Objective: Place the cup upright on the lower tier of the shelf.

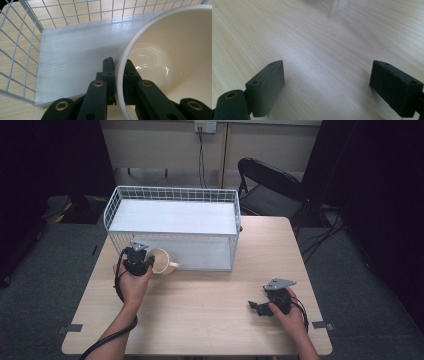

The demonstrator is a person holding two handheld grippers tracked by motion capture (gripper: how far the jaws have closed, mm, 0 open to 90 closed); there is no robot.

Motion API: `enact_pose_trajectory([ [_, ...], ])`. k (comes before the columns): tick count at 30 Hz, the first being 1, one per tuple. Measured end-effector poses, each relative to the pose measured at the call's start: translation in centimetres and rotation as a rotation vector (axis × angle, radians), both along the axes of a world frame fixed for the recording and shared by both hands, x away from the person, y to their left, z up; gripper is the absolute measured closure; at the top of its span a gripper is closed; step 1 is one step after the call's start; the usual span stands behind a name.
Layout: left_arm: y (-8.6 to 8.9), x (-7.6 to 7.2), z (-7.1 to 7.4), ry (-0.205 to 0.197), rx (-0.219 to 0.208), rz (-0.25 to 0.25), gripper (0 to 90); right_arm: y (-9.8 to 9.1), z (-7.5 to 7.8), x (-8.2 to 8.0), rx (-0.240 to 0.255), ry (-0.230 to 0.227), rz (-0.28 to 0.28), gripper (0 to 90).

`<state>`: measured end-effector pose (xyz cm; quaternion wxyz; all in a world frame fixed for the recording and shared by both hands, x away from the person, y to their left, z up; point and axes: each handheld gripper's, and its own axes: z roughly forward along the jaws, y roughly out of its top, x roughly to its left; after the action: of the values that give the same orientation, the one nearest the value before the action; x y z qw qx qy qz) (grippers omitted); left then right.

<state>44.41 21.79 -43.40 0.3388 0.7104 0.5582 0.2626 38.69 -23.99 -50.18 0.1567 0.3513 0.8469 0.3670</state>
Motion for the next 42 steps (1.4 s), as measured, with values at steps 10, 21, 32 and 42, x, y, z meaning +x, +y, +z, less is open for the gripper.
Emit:
enact_pose_trajectory([
  [10,-0.2,0.5,-0.4,-0.015,0.006,0.025,83.4,0.0,0.0,0.0,0.000,0.000,0.000,11.8],
  [21,-0.1,0.8,-0.6,-0.037,-0.002,0.059,83.3,0.0,0.0,0.0,0.000,-0.001,0.000,11.8],
  [32,-0.4,0.9,-1.2,-0.058,0.008,0.092,83.0,0.0,0.0,0.0,0.000,-0.001,0.000,11.8],
  [42,-0.7,1.3,-1.3,-0.078,0.007,0.120,82.6,0.0,0.0,0.0,0.000,0.000,0.000,11.8],
])
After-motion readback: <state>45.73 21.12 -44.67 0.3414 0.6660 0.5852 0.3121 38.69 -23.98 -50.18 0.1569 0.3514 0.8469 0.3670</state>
